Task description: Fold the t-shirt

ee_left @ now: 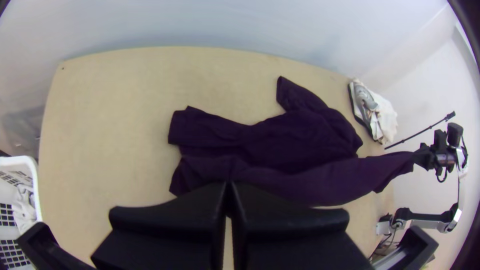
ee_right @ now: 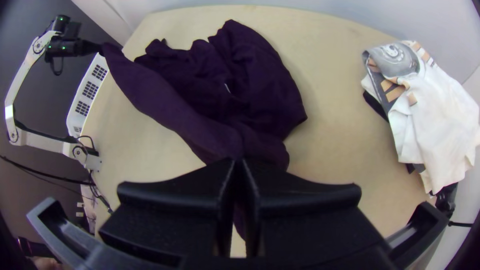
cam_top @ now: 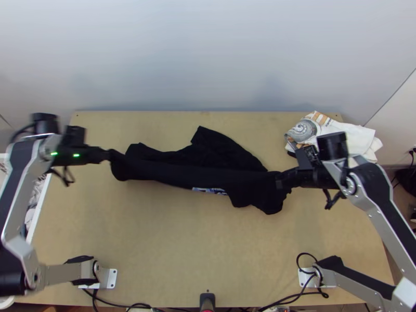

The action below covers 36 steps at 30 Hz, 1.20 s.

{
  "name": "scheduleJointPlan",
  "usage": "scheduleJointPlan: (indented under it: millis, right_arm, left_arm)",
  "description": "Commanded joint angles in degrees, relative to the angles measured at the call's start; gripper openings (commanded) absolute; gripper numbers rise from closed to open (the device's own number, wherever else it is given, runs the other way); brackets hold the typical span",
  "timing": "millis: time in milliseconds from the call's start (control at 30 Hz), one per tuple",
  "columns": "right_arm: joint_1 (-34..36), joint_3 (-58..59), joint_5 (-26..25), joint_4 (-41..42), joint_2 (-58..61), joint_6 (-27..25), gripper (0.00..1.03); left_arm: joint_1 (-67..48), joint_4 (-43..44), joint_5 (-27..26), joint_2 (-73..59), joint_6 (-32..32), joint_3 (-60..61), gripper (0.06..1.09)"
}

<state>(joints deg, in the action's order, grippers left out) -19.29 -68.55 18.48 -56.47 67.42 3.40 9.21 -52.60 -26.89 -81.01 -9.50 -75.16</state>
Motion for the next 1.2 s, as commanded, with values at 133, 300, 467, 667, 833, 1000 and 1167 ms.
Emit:
scheduleJointPlan:
  millis: [133, 300, 467, 667, 833, 1000, 1167]
  right_arm:
    - [3.7, 7.9, -0.3, 8.3, 7.8, 0.0, 0.03]
    - [6.3, 9.8, -0.6, 12.3, 11.5, 0.2, 0.03]
    - [6.8, 12.0, -0.8, 15.9, 12.6, 0.3, 0.03]
    - [6.8, 12.5, -0.9, 16.6, 12.7, 0.3, 0.03]
    - [6.8, 13.1, -0.9, 17.4, 12.7, 0.3, 0.03]
    - [6.2, 13.7, -0.9, 17.5, 12.7, 0.4, 0.03]
    - [5.8, 13.8, -0.9, 17.5, 12.7, 0.6, 0.03]
  left_arm:
    - [-9.5, 12.9, 4.9, -14.9, 0.7, 2.9, 0.10]
    - [-9.7, 15.5, 8.3, -17.7, 1.9, 0.4, 0.16]
    - [-9.8, 16.1, 12.2, -19.9, 4.8, -2.5, 0.40]
    - [-10.9, 16.0, 18.2, -17.9, 5.5, -1.7, 0.72]
    - [-10.2, 15.4, 21.6, -12.5, 3.3, 1.3, 0.99]
    - [-10.9, 13.5, 21.5, -6.7, -0.5, 7.6, 1.01]
    - [-14.4, 13.0, 21.4, -3.8, -1.7, 13.3, 1.01]
